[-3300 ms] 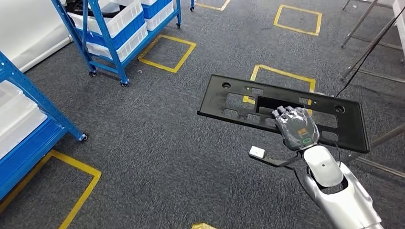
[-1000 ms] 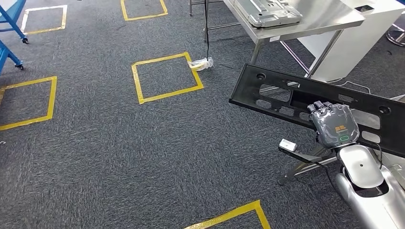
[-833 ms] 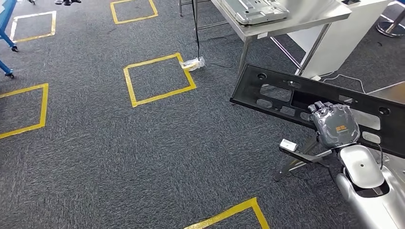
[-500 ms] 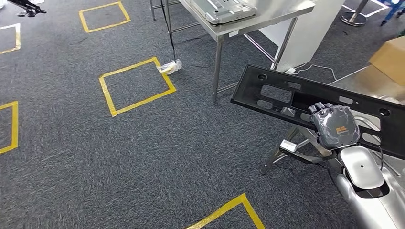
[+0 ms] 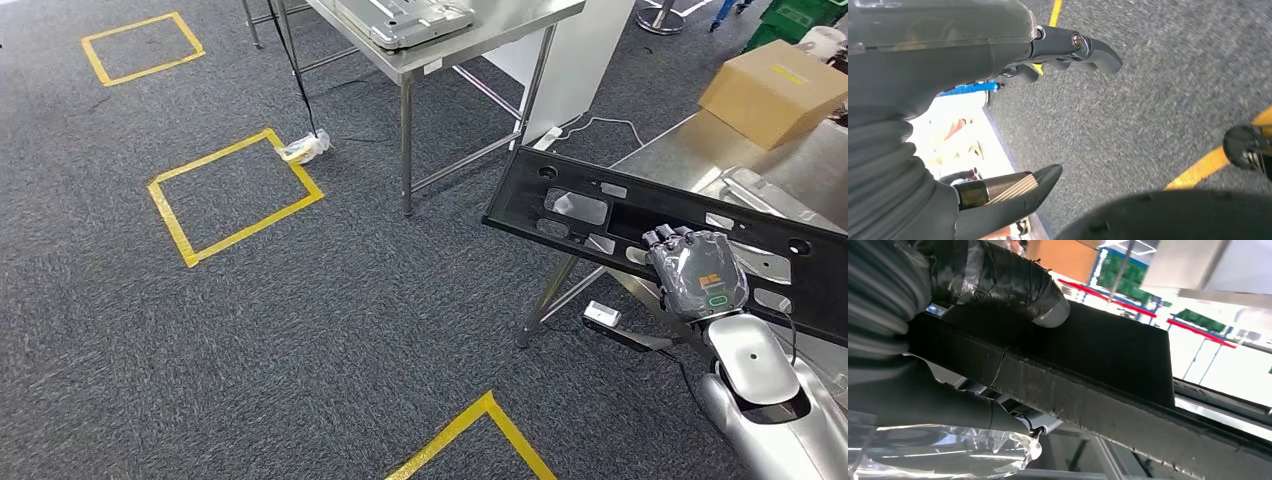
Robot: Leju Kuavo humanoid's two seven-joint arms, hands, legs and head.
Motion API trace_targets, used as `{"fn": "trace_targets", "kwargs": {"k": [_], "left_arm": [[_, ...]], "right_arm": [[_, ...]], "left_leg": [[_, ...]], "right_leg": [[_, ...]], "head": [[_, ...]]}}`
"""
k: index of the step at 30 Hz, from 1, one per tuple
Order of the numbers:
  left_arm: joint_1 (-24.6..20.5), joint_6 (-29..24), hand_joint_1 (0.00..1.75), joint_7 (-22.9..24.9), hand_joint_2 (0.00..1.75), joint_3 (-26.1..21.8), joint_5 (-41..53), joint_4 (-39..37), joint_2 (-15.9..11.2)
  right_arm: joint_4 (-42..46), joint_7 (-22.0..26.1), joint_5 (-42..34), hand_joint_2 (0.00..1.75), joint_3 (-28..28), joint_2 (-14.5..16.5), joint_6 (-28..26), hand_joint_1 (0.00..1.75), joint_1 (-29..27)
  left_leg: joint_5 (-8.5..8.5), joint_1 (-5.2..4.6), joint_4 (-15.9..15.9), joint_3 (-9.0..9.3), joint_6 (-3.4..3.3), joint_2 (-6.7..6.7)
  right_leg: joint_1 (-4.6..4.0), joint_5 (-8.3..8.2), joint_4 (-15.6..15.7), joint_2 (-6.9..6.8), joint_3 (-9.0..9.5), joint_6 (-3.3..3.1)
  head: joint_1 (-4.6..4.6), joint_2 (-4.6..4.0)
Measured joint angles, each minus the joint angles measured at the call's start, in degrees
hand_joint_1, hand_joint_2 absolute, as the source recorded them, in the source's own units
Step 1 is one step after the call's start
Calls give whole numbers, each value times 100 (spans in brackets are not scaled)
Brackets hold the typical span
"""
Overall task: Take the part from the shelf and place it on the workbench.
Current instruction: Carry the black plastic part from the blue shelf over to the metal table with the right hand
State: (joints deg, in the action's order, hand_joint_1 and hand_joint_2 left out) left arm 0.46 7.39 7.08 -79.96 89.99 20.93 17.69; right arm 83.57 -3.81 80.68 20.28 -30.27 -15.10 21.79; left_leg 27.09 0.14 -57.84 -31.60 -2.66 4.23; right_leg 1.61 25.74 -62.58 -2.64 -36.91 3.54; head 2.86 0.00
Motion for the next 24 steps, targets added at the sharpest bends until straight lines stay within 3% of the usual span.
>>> {"fn": "trace_targets", "kwargs": {"k": [2, 5, 7, 9, 10, 11, 12, 14, 16, 18, 20, 22, 24], "left_arm": [[-2, 1, 0, 10, 175, -4, 0, 9, 3], [-2, 1, 0, 21, 175, -15, 0, 15, 5], [-5, 0, 0, 34, 175, -29, 0, 18, 5], [-1, 3, 0, 56, 175, -42, 0, 20, 7], [3, 4, 0, 71, 175, -46, 0, 20, 8], [7, 5, 0, 86, 175, -51, 0, 20, 9], [9, 9, 0, 102, 175, -60, 0, 20, 10], [9, 17, 0, 134, 175, -79, 0, 20, 15], [6, 24, 0, 157, 175, -89, 0, 21, 18], [1, 24, 0, 169, 175, -91, 0, 23, 24], [-5, 26, 0, 173, 175, -94, 0, 30, 34], [-9, 37, 0, 173, 175, -96, 0, 40, 48], [-4, 69, 0, 173, 175, -96, 0, 49, 58]], "right_arm": [[-4, -8, 11, 175, 0, 11, -1, 175, 6], [-7, -14, 32, 175, 0, 28, -2, 175, 3], [-7, -27, 63, 175, 1, 38, -8, 175, 18], [-10, -44, 111, 175, 9, 84, -22, 175, 24], [-16, -51, 141, 175, 20, 124, -34, 175, 14], [-25, -57, 169, 175, 34, 163, -48, 175, 1], [-40, -65, 200, 175, 55, 200, -63, 175, -14], [-77, -91, 253, 175, 102, 258, -91, 175, -30], [-108, -121, 281, 175, 135, 303, -125, 175, -42], [-129, -140, 284, 175, 143, 332, -156, 175, -70], [-138, -142, 267, 175, 139, 330, -168, 175, -114], [-139, -132, 234, 175, 119, 306, -167, 175, -135], [-142, -114, 201, 175, 101, 293, -154, 175, -106]], "left_leg": [[48, -27, -25, 25, 66, 87], [115, -21, -38, 71, 159, 181], [314, 7, -316, -31, 209, -35], [657, 22, -1017, -377, 219, -309], [786, 24, -1388, -579, 215, -357], [822, 23, -1633, -729, 208, -376], [741, 22, -1672, -787, 193, -386], [316, 16, -1122, -601, 135, -463], [-9, 16, -404, -307, 75, -700], [-71, 3, -135, -181, 58, -815], [-104, -2, -75, -146, 42, -707], [-150, 19, 20, -100, -3, -584], [-170, 24, 71, -75, -37, -445]], "right_leg": [[-45, -83, 368, -134, 172, -76], [-64, -71, 381, 33, 166, -211], [-44, -82, 407, 150, 188, -294], [-53, -82, 409, 266, 194, -356], [-67, -79, 406, 333, 194, -375], [-81, -76, 400, 411, 196, -384], [-93, -72, 392, 492, 197, -391], [-108, -67, 377, 657, 203, -396], [-108, -66, 363, 802, 195, -377], [-82, -77, 367, 916, 174, -314], [-58, -93, 387, 986, 162, -235], [-76, 6, 261, 782, 105, -175], [-82, 329, -291, 446, -150, -118]], "head": [[-11, 0], [-22, 0], [-24, 0], [-27, 0], [-28, 0], [-27, 0], [-27, 0], [-26, 0], [-22, 0], [-24, 0], [-29, 0], [-16, 0], [2, 0]]}}
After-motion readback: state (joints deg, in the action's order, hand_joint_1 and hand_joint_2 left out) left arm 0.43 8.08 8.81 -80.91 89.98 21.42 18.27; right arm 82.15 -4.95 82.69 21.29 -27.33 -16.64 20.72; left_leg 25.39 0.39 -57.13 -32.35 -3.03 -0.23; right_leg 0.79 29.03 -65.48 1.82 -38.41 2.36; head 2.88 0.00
